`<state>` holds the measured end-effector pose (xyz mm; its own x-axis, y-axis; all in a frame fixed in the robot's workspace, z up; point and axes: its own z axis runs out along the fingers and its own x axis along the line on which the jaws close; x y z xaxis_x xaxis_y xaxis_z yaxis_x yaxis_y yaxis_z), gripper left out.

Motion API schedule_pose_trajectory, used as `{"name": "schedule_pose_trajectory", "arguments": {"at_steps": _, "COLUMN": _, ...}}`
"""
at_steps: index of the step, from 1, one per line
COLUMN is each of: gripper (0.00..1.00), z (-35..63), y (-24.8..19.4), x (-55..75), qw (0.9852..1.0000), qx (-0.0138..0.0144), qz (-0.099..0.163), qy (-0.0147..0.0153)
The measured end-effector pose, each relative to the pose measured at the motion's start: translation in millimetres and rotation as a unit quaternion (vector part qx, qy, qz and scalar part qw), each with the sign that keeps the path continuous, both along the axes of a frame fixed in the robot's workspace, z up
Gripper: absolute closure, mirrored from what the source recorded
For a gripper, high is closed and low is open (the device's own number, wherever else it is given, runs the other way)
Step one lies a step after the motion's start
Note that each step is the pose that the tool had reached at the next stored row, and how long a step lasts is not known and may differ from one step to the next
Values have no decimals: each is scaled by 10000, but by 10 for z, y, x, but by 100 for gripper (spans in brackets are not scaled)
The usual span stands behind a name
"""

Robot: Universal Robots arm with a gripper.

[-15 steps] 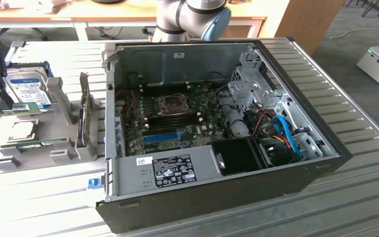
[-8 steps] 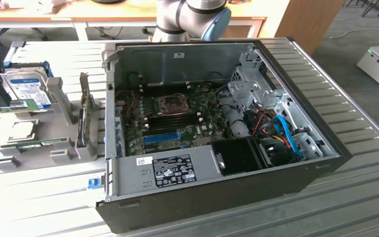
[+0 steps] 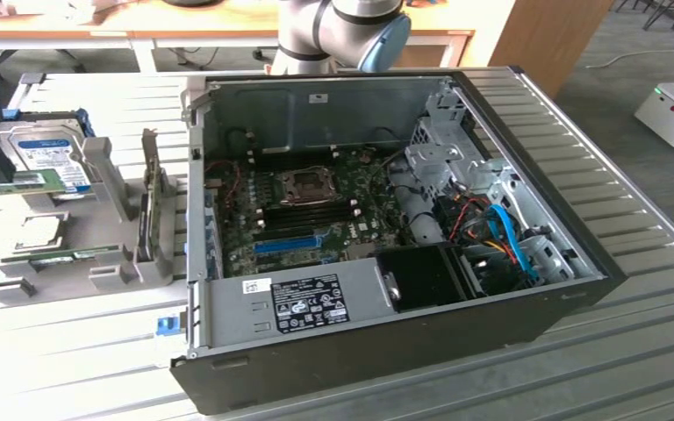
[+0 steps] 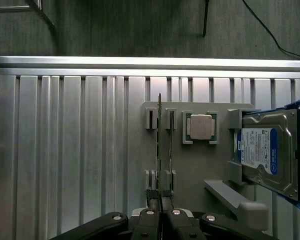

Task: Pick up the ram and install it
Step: 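Pick up the ram and move it above insertion slot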

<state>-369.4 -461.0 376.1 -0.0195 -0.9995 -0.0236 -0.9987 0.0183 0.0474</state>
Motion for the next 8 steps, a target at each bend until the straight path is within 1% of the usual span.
{"name": "schedule_pose_trajectory", "arguments": {"at_steps": 6, "gripper": 88, "z": 66, "y": 0, "x": 0, "qw": 10000, "qx": 0, "qz": 0, "qy": 0}}
{"name": "schedule_pose_trajectory", "arguments": {"at_steps": 8, "gripper": 88, "z": 69, "y": 0, "x": 0, "qw": 10000, "qx": 0, "qz": 0, "qy": -1}}
